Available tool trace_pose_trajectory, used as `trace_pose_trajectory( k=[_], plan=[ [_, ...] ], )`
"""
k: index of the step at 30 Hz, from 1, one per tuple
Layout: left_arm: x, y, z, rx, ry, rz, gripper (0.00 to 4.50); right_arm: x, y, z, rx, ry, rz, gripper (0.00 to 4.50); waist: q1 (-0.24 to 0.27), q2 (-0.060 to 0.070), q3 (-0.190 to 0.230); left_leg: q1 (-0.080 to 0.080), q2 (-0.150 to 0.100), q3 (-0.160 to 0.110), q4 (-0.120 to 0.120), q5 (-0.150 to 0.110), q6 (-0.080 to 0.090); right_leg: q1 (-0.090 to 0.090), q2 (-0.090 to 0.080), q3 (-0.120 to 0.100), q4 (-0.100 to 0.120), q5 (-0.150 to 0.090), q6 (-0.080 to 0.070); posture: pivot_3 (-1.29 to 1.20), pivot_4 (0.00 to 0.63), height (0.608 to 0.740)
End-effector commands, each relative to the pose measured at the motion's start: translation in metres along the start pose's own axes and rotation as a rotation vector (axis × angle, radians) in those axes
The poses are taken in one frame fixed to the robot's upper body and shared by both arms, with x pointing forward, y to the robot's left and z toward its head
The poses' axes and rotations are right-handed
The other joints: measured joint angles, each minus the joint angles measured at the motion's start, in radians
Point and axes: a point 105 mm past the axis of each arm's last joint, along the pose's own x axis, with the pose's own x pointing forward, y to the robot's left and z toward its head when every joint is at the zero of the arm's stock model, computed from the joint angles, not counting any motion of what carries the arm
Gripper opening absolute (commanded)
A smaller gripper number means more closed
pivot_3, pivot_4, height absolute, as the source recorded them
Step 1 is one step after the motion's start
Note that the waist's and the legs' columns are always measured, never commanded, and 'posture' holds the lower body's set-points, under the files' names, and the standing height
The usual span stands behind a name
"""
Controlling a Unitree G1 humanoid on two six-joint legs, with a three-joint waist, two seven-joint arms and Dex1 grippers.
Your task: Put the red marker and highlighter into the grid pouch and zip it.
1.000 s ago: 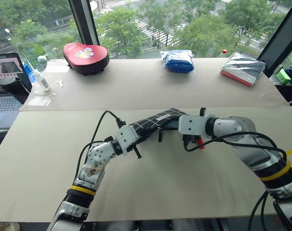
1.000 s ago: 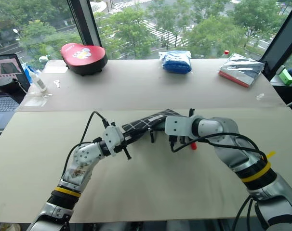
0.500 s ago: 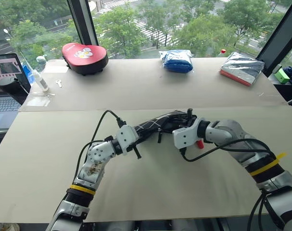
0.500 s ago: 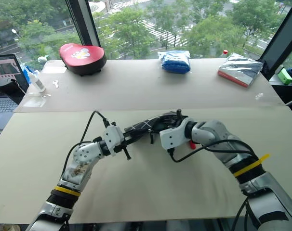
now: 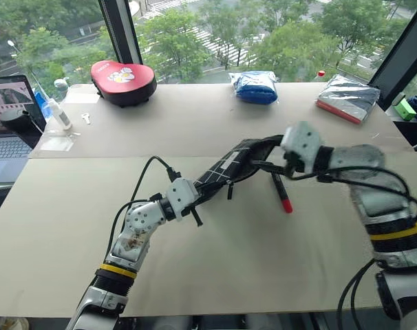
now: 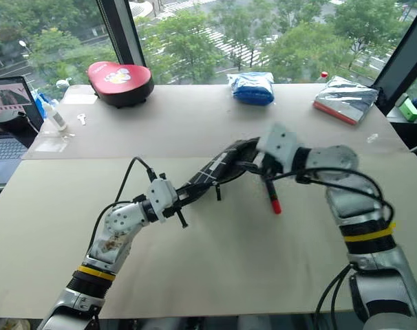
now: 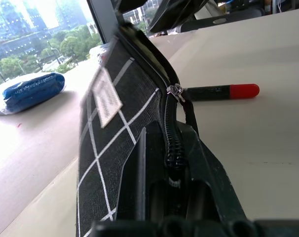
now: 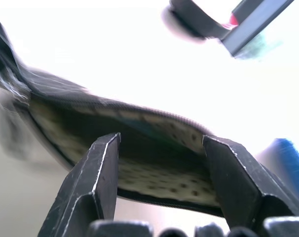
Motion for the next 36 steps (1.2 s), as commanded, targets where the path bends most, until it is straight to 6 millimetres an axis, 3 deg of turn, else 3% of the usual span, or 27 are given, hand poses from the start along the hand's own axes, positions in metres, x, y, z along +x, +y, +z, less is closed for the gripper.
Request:
trace_pose_trajectory(
  k=[1, 5, 8, 13, 21, 36],
  plan=[
    [0.002, 0.002, 0.013, 0.032, -0.04, 0.005, 0.0, -0.018, 0.015, 0.014, 0.156, -0.062, 0.076, 2.95, -0.001, 0.0, 0.0, 0.0, 0.0, 0.0, 0.0, 0.0, 0.0, 0.0, 0.0, 0.0, -0.001, 0.0, 0.0, 0.0, 0.15, 0.74],
    [-0.001, 0.002, 0.012, 0.036, -0.033, 0.013, 0.0, -0.024, 0.001, -0.023, 0.113, 0.126, -0.14, 2.95, 0.0, 0.0, 0.0, 0.0, 0.0, 0.001, 0.0, 0.0, 0.0, 0.0, -0.001, 0.0, 0.0, 0.0, 0.0, 0.0, 0.15, 0.74],
    [-0.003, 0.003, 0.011, 0.036, -0.026, 0.021, 0.0, -0.027, -0.015, -0.039, 0.157, 0.201, -0.315, 2.95, -0.002, 0.0, 0.0, -0.001, -0.001, 0.002, 0.0, 0.001, -0.002, -0.002, -0.002, 0.001, 0.002, 0.0, 0.0, 0.0, 0.15, 0.74],
    [-0.004, 0.002, 0.011, 0.035, -0.022, 0.022, 0.0, -0.023, -0.017, -0.064, 0.226, 0.327, -0.435, 2.95, 0.0, 0.0, 0.0, -0.001, 0.0, 0.002, 0.0, 0.004, -0.007, -0.002, -0.002, 0.001, 0.002, 0.0, 0.0, 0.0, 0.15, 0.74],
    [-0.002, 0.001, 0.013, 0.036, -0.025, 0.011, 0.0, -0.005, -0.012, -0.095, 0.337, 0.429, -0.525, 2.95, 0.0, 0.0, 0.0, -0.001, -0.001, 0.002, 0.0, 0.004, -0.007, -0.001, -0.002, 0.001, 0.002, 0.0, 0.0, 0.0, 0.15, 0.74],
    [0.0, -0.003, 0.013, 0.021, -0.03, 0.02, 0.0, -0.001, -0.006, -0.132, 0.407, 0.531, -0.582, 2.95, -0.008, 0.0, 0.0, 0.001, -0.001, 0.002, 0.0, 0.004, -0.007, 0.0, -0.001, 0.0, 0.002, 0.0, 0.0, 0.0, 0.15, 0.74]
  ],
)
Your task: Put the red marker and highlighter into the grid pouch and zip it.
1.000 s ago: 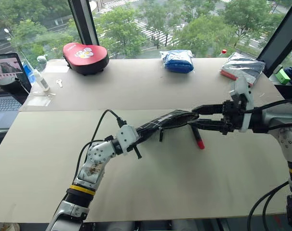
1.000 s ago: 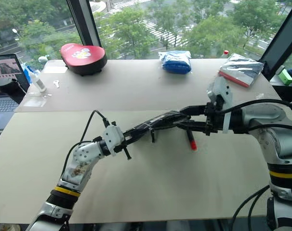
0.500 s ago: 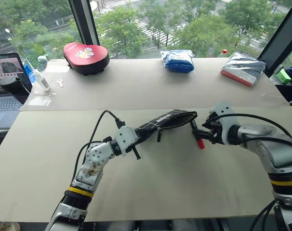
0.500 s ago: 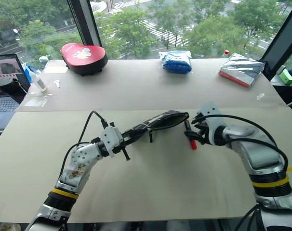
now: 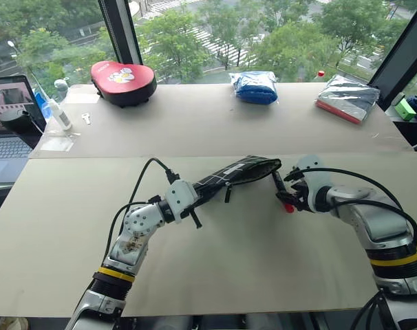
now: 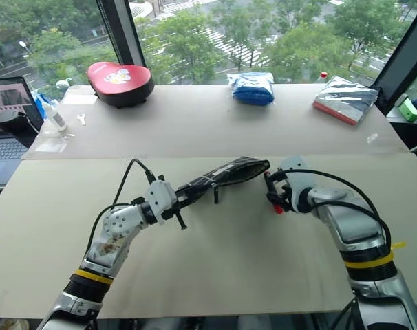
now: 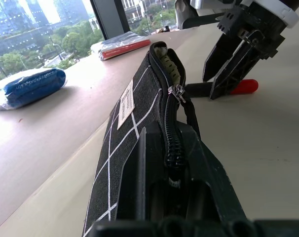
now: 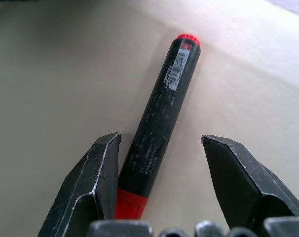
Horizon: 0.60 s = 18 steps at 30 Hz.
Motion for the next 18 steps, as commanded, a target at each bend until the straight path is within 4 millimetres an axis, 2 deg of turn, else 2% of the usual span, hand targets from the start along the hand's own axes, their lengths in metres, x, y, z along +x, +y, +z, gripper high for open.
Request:
trace_pose_trajectory(
  k=[1, 5, 8, 13, 18],
  plan=[
    [0.003, -0.001, 0.013, 0.03, -0.043, 0.007, 0.0, 0.004, -0.003, -0.008, 0.021, 0.024, -0.028, 2.72, -0.001, 0.0, 0.0, 0.001, 0.0, 0.0, 0.0, 0.0, 0.0, 0.001, 0.0, 0.0, 0.0, 0.0, 0.0, 0.0, 0.15, 0.74],
    [0.003, 0.0, 0.013, 0.029, -0.046, 0.013, 0.0, 0.007, -0.01, -0.017, 0.051, 0.026, -0.057, 1.49, -0.002, 0.0, 0.0, 0.003, 0.0, 0.0, 0.0, -0.001, 0.002, 0.003, 0.0, 0.0, 0.0, 0.0, 0.0, 0.0, 0.15, 0.74],
    [0.003, 0.001, 0.014, 0.031, -0.049, 0.02, 0.0, 0.003, -0.016, -0.013, 0.053, -0.007, -0.081, 0.52, 0.003, 0.0, 0.0, 0.004, 0.0, 0.0, 0.0, -0.002, 0.004, 0.004, 0.001, 0.0, 0.0, 0.0, 0.0, 0.0, 0.15, 0.74],
    [0.004, 0.001, 0.014, 0.03, -0.053, 0.029, 0.0, -0.001, -0.025, -0.001, 0.038, -0.05, -0.12, 0.5, 0.004, 0.0, 0.0, 0.004, 0.0, 0.0, 0.0, -0.002, 0.004, 0.004, 0.0, 0.0, 0.0, 0.0, 0.0, 0.0, 0.15, 0.74],
    [0.006, 0.003, 0.014, 0.031, -0.056, 0.031, 0.0, -0.015, -0.064, 0.033, -0.04, -0.182, -0.271, 0.5, 0.003, 0.0, 0.0, 0.002, 0.0, 0.0, 0.0, 0.0, 0.001, 0.002, 0.0, 0.0, 0.001, 0.0, 0.0, 0.0, 0.15, 0.74]
  ],
)
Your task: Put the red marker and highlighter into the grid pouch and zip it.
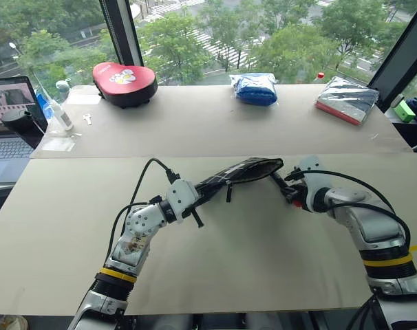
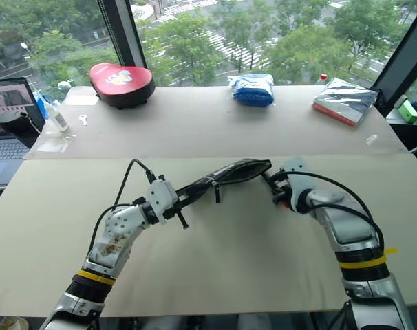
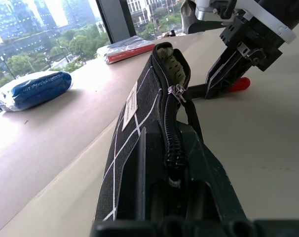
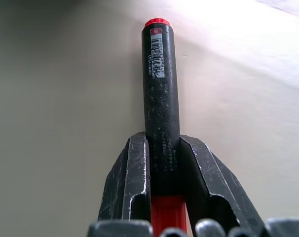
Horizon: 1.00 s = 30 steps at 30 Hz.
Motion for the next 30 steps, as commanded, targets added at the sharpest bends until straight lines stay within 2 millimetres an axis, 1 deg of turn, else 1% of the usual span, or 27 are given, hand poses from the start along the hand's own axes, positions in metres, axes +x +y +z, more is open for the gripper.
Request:
trace_pose_trajectory(
  k=[1, 2, 3, 4, 5, 6, 8, 11, 13, 16, 20, 22, 26, 30],
  plan=[
    [0.003, 0.003, 0.013, 0.04, -0.043, 0.004, 0.0, -0.021, -0.045, 0.048, -0.116, -0.19, -0.163, 0.5, 0.0, 0.0, 0.0, -0.001, 0.0, 0.0, 0.0, 0.001, -0.001, -0.001, 0.0, 0.0, 0.0, 0.0, 0.0, 0.0, 0.15, 0.74],
    [0.003, 0.003, 0.013, 0.041, -0.043, 0.005, 0.0, -0.03, -0.053, 0.063, -0.186, -0.25, -0.187, 0.5, -0.002, 0.0, 0.0, -0.001, 0.0, 0.0, 0.0, 0.002, -0.003, -0.002, 0.0, 0.0, 0.0, 0.0, 0.0, 0.0, 0.15, 0.74],
    [0.003, 0.003, 0.013, 0.042, -0.044, 0.004, 0.0, -0.041, -0.057, 0.078, -0.276, -0.314, -0.19, 0.5, -0.002, 0.001, 0.0, -0.002, 0.0, 0.0, 0.0, 0.002, -0.004, -0.002, 0.0, 0.0, 0.0, 0.0, 0.0, 0.0, 0.15, 0.74],
    [0.003, 0.004, 0.013, 0.042, -0.044, 0.003, 0.0, -0.05, -0.056, 0.089, -0.373, -0.365, -0.171, 0.5, -0.002, 0.001, 0.0, -0.002, 0.0, 0.001, 0.0, 0.002, -0.004, -0.003, 0.0, 0.0, 0.0, 0.0, 0.0, 0.0, 0.15, 0.74],
    [0.003, 0.004, 0.013, 0.042, -0.044, 0.003, 0.0, -0.058, -0.051, 0.095, -0.462, -0.402, -0.137, 0.5, -0.003, 0.001, 0.0, -0.002, 0.0, 0.001, 0.0, 0.002, -0.004, -0.003, 0.0, 0.0, 0.0, 0.0, 0.0, 0.0, 0.15, 0.74],
    [0.003, 0.004, 0.013, 0.042, -0.044, 0.002, 0.0, -0.064, -0.045, 0.097, -0.531, -0.425, -0.093, 0.5, -0.003, 0.0, 0.0, -0.002, 0.0, 0.0, 0.0, 0.002, -0.003, -0.003, 0.0, -0.001, 0.0, 0.0, 0.0, 0.0, 0.15, 0.74],
    [0.003, 0.004, 0.013, 0.041, -0.044, 0.001, 0.0, -0.074, -0.031, 0.091, -0.632, -0.426, 0.02, 0.5, -0.004, 0.0, 0.0, -0.002, 0.0, 0.0, -0.001, 0.002, -0.003, -0.002, 0.001, -0.001, -0.001, 0.0, 0.0, 0.0, 0.15, 0.74],
    [0.003, 0.005, 0.013, 0.043, -0.042, 0.003, 0.0, -0.085, -0.021, 0.057, -0.753, -0.297, 0.145, 0.5, -0.004, 0.0, 0.0, -0.001, 0.001, 0.0, -0.001, 0.001, -0.002, -0.001, 0.001, -0.001, -0.002, 0.0, 0.001, 0.0, 0.15, 0.74],
    [0.002, 0.005, 0.012, 0.042, -0.04, 0.007, 0.0, -0.089, -0.013, 0.047, -0.811, -0.279, 0.183, 0.5, 0.002, 0.0, 0.0, -0.002, 0.0, 0.0, -0.001, -0.001, 0.001, -0.001, 0.0, -0.001, -0.002, -0.001, 0.001, 0.0, 0.15, 0.74],
    [0.001, 0.004, 0.012, 0.037, -0.038, 0.001, 0.0, -0.087, 0.001, 0.042, -0.9, -0.287, 0.205, 0.5, -0.005, 0.0, 0.0, -0.002, 0.0, 0.001, 0.0, -0.001, 0.001, -0.001, 0.0, 0.001, -0.002, -0.001, 0.001, 0.0, 0.15, 0.74],
    [0.004, 0.003, 0.012, 0.036, -0.041, -0.012, 0.0, -0.074, 0.017, 0.047, -0.971, -0.334, 0.206, 0.5, -0.007, 0.0, 0.0, 0.0, 0.002, 0.002, 0.0, -0.001, 0.001, -0.001, 0.001, 0.001, 0.0, -0.001, 0.001, 0.0, 0.15, 0.74],
    [0.005, 0.002, 0.012, 0.036, -0.042, -0.015, 0.0, -0.07, 0.02, 0.05, -0.991, -0.343, 0.202, 0.5, -0.005, 0.0, 0.0, 0.0, 0.002, 0.001, 0.0, -0.001, 0.001, -0.001, 0.001, 0.001, 0.0, 0.0, 0.001, 0.0, 0.15, 0.74],
    [0.005, 0.002, 0.011, 0.035, -0.042, -0.02, 0.0, -0.068, 0.023, 0.054, -1.014, -0.359, 0.211, 0.5, 0.002, 0.0, 0.001, -0.001, 0.001, 0.001, 0.0, 0.002, -0.004, -0.001, 0.001, 0.001, -0.001, 0.0, 0.001, 0.0, 0.15, 0.74],
    [0.005, 0.001, 0.009, 0.034, -0.04, -0.025, 0.0, -0.063, 0.029, 0.055, -1.078, -0.364, 0.225, 0.5, 0.003, 0.0, 0.001, -0.001, 0.001, 0.001, 0.0, 0.002, -0.003, -0.001, 0.0, 0.001, -0.001, 0.0, 0.001, 0.0, 0.15, 0.74]
  ],
)
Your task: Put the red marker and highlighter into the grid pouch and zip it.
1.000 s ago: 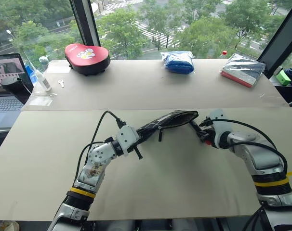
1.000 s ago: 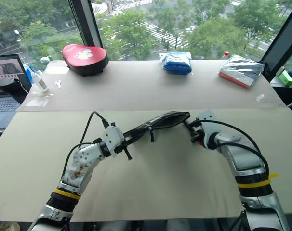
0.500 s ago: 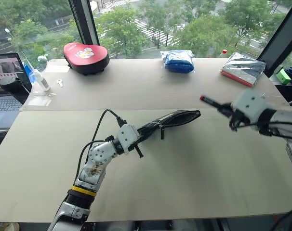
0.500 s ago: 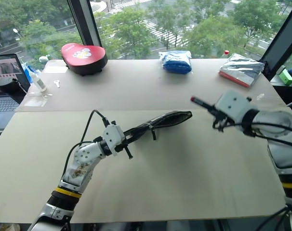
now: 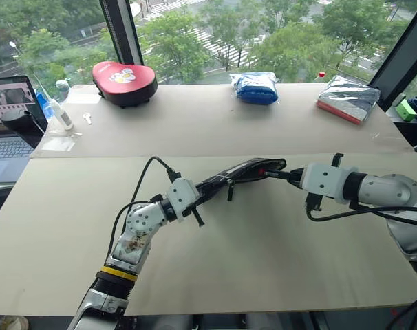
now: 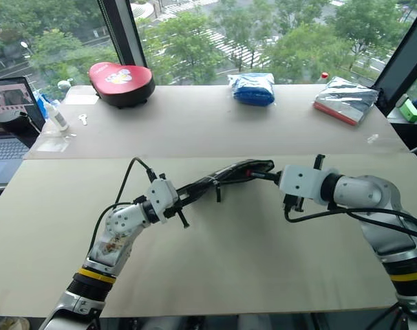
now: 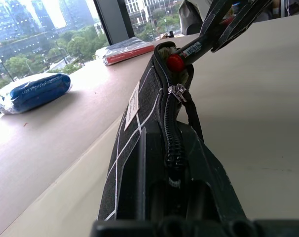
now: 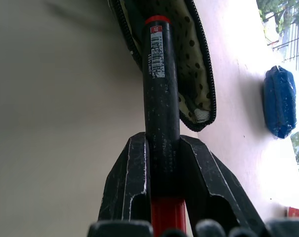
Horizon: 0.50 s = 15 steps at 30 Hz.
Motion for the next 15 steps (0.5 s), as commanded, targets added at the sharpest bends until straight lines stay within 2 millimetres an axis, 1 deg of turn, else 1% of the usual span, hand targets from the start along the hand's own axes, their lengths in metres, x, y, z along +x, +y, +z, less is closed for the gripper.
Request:
trace_pose_trajectory(
  k=[1, 5, 12, 15],
  plan=[
    [0.004, 0.0, 0.008, 0.028, -0.035, -0.014, 0.0, 0.006, -0.006, 0.011, -0.105, -0.03, -0.007, 0.5, -0.001, 0.0, 0.0, 0.0, 0.0, 0.0, 0.0, 0.0, 0.0, 0.0, 0.0, 0.0, 0.0, 0.0, 0.0, 0.0, 0.15, 0.74],
    [0.005, 0.001, 0.007, 0.028, -0.036, -0.019, 0.0, 0.025, -0.005, 0.03, -0.176, -0.099, 0.011, 0.5, -0.009, 0.0, 0.0, 0.0, 0.001, 0.0, 0.0, 0.0, 0.0, 0.0, 0.001, 0.0, 0.001, 0.0, 0.0, 0.0, 0.15, 0.74],
    [0.005, 0.002, 0.007, 0.03, -0.039, -0.029, 0.0, 0.052, -0.002, 0.042, -0.338, -0.157, 0.018, 0.5, -0.008, 0.0, 0.0, 0.0, 0.0, 0.0, 0.0, 0.001, -0.001, 0.0, 0.0, 0.0, 0.001, 0.0, 0.0, 0.0, 0.15, 0.74],
    [0.007, 0.002, 0.008, 0.036, -0.044, -0.039, 0.0, 0.06, -0.003, 0.055, -0.394, -0.218, -0.003, 0.5, -0.009, 0.0, 0.0, 0.0, 0.0, 0.0, 0.0, 0.001, -0.001, -0.001, 0.001, -0.001, 0.001, 0.0, 0.0, 0.0, 0.15, 0.74]
  ],
)
